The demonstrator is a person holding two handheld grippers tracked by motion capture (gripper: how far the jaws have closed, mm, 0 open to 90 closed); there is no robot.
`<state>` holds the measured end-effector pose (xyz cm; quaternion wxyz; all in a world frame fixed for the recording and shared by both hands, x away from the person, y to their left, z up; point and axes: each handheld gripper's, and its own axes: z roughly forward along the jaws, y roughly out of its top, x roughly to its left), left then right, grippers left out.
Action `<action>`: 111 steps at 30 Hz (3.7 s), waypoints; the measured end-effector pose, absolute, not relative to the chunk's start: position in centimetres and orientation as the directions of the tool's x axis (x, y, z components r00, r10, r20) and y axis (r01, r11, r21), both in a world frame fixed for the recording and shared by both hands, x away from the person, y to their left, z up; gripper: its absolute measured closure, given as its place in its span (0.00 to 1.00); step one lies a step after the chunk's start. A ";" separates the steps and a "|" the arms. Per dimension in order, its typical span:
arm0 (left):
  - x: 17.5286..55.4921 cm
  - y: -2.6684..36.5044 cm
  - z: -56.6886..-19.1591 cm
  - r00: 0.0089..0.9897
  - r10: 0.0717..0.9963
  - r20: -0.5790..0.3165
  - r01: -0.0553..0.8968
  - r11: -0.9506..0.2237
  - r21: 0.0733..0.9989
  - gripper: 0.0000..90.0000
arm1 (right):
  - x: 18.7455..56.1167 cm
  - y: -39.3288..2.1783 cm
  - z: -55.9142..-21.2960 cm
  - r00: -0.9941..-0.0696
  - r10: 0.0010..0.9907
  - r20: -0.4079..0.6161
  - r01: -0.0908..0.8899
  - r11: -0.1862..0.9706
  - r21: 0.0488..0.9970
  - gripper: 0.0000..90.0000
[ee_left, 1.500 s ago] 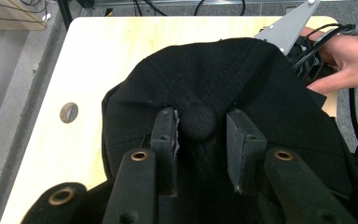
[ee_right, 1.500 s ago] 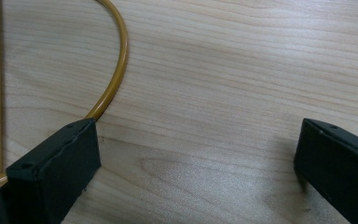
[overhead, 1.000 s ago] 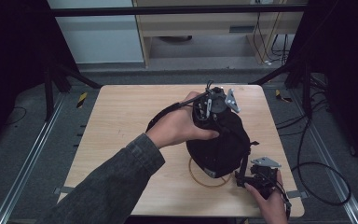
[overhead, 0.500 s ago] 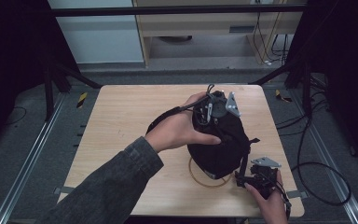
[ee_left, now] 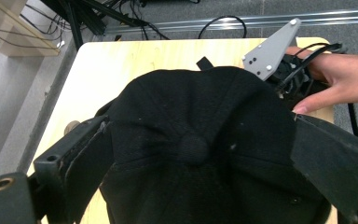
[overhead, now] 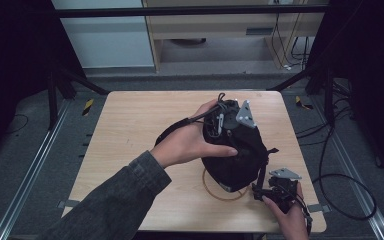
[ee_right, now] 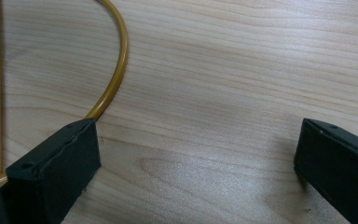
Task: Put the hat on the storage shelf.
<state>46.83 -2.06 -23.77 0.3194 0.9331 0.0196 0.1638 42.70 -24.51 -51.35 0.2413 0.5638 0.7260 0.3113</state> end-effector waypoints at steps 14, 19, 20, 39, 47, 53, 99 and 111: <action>44.9 1.4 -23.4 0.939 0.170 0.299 -0.085 -0.728 0.680 0.05 | 42.7 -24.5 -51.3 -0.250 0.968 -0.004 0.667 0.175 0.724 0.00; 44.5 2.5 -23.4 0.940 0.170 0.295 -0.092 -0.707 0.701 0.05 | 42.7 -24.5 -51.3 -0.250 0.968 -0.005 0.667 0.176 0.724 0.00; 44.5 2.8 -23.4 0.940 0.172 0.293 -0.092 -0.701 0.707 0.05 | 42.7 -24.5 -51.3 -0.250 0.968 -0.005 0.667 0.176 0.724 0.00; 44.1 8.9 -25.4 0.929 0.264 0.259 -0.018 -0.669 0.743 0.04 | 42.7 -24.5 -51.3 -0.248 0.969 -0.001 0.668 0.172 0.724 0.00; 43.9 11.8 -28.3 0.919 0.310 0.244 0.034 -0.680 0.733 0.04 | 42.7 -24.5 -51.3 -0.251 0.968 -0.003 0.666 0.175 0.725 0.00; 44.1 14.5 -30.8 0.900 0.378 0.217 0.095 -0.656 0.749 0.06 | 42.7 -24.5 -51.3 -0.249 0.968 -0.001 0.668 0.173 0.724 0.00; 47.7 29.9 -50.0 0.743 0.666 0.072 0.465 -0.591 0.659 0.04 | 42.6 -24.5 -51.3 -0.244 0.970 0.000 0.669 0.168 0.724 0.00; 48.1 30.7 -50.8 0.751 0.660 0.022 0.455 -0.541 0.708 0.00 | 42.7 -24.5 -51.3 -0.246 0.969 -0.002 0.668 0.171 0.725 0.00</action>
